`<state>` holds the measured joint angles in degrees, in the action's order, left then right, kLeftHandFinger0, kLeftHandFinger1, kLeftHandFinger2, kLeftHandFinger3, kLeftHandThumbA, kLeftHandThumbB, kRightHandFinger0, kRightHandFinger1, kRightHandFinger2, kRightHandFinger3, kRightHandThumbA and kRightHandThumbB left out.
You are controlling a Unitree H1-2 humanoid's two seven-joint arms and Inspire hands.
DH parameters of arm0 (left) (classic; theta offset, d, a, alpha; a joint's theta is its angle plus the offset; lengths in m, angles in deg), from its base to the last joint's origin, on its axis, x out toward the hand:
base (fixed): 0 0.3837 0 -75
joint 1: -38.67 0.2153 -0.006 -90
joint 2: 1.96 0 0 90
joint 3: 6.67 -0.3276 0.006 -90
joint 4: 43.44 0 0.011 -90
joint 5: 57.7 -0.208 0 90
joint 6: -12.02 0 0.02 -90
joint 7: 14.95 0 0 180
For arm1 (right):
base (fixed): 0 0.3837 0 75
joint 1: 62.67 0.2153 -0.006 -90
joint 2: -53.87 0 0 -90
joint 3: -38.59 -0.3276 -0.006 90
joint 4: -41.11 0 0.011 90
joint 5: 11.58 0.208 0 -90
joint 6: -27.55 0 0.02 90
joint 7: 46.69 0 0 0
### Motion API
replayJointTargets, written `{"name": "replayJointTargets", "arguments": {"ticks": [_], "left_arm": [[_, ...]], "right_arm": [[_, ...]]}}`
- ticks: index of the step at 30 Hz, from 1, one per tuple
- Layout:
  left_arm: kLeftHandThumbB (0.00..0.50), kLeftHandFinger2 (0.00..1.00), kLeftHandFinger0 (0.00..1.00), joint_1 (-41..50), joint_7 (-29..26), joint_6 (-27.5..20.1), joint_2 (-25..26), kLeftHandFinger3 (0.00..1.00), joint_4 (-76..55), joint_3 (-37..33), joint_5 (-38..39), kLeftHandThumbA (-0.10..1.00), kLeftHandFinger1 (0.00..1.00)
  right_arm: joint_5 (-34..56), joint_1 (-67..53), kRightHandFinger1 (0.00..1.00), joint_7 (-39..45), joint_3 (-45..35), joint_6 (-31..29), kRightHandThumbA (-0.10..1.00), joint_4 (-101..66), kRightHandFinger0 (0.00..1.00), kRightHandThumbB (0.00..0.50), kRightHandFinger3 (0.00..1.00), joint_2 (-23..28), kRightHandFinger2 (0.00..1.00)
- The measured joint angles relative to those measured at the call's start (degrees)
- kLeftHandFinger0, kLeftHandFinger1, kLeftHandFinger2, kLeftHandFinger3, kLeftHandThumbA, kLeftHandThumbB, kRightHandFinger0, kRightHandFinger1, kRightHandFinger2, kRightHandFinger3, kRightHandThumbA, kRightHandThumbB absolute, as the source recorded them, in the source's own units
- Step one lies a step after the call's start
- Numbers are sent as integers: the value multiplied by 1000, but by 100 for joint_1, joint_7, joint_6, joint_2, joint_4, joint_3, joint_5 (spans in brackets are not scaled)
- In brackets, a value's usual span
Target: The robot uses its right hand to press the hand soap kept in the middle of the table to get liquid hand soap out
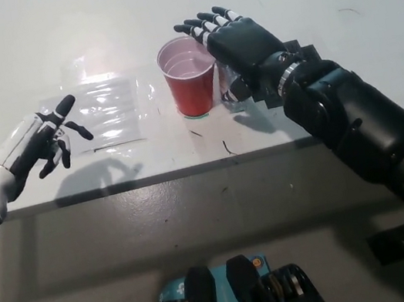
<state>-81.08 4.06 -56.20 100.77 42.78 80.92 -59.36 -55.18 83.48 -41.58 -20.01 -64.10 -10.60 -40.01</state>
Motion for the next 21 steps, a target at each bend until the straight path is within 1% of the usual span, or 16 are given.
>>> {"name": "replayJointTargets", "arguments": {"ticks": [1, 5, 7, 8, 12, 15, 21], "left_arm": [[72, 155, 47, 0, 0, 2, 0, 412, -1, 1, -4, 992, 32], [98, 141, 28, -6, 0, 14, 3, 403, -3, 3, -15, 998, 22], [101, 131, 6, -16, 1, 17, 4, 393, -3, 4, -23, 1000, 6], [85, 131, 2, -25, 1, 18, 4, 392, -3, 4, -26, 1000, 4], [80, 116, 5, -98, 2, 15, 4, 384, -1, 5, -33, 1000, 0], [89, 130, 41, -136, 3, 14, 7, 386, -1, 5, -38, 1000, 14], [91, 129, 34, -155, 51, 26, 14, 380, -2, 10, -38, 1000, 18]], "right_arm": [[0, -2, 1000, 0, -6, 11, 1000, 1, 1000, 500, 1000, -6, 1000], [-1, 37, 1000, -14, -4, 10, 1000, 112, 1000, 500, 1000, -47, 1000], [-3, 41, 1000, -23, -1, 10, 1000, 137, 1000, 500, 1000, -60, 1000], [-4, 43, 1000, -28, 2, 10, 1000, 155, 1000, 500, 1000, -62, 1000], [-7, 43, 1000, -68, 5, 9, 1000, 209, 1000, 500, 1000, -73, 1000], [-7, 23, 1000, -108, 4, 4, 1000, 246, 1000, 500, 1000, -92, 1000], [-7, 18, 1000, -325, 9, -44, 1000, 462, 1000, 500, 1000, -163, 1000]]}}
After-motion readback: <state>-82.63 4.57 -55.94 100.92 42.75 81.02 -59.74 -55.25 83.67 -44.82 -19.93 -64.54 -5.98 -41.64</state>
